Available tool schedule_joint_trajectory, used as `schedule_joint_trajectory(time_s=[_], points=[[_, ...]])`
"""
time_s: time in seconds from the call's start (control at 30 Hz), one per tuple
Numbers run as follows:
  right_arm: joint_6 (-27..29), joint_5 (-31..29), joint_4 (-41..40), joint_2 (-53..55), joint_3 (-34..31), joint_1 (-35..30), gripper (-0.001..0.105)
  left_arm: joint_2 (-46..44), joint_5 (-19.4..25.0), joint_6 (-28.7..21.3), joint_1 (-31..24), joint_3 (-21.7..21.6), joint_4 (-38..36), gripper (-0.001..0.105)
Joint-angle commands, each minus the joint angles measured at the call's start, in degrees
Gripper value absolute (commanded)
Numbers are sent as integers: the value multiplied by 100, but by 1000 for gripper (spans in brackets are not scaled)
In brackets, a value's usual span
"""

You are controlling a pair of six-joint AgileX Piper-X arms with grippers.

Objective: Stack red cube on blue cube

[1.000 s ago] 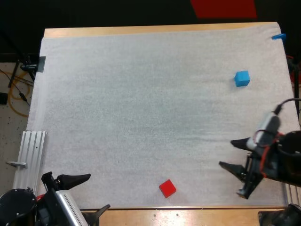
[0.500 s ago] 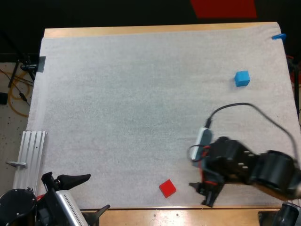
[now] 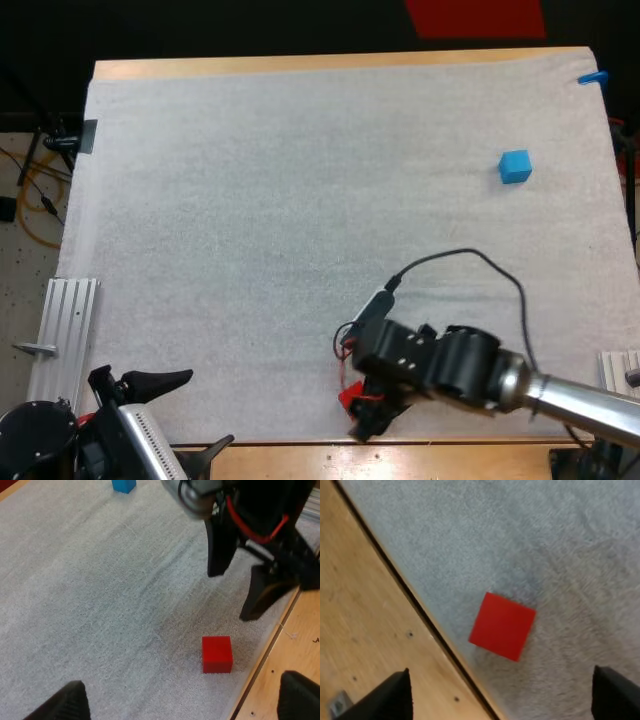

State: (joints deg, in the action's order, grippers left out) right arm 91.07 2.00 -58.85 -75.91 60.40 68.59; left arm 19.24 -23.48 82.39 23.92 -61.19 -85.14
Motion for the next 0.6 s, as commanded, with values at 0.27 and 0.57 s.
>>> schedule_joint_trajectory(time_s=[0.27, 0.57], points=[[-1390, -373, 244, -737, 48, 82, 71, 14, -34, -17, 16, -33, -11, 74], [-1720, -146, 518, -1280, 48, 88, 71, 14, -34, -17, 16, -33, -11, 74]])
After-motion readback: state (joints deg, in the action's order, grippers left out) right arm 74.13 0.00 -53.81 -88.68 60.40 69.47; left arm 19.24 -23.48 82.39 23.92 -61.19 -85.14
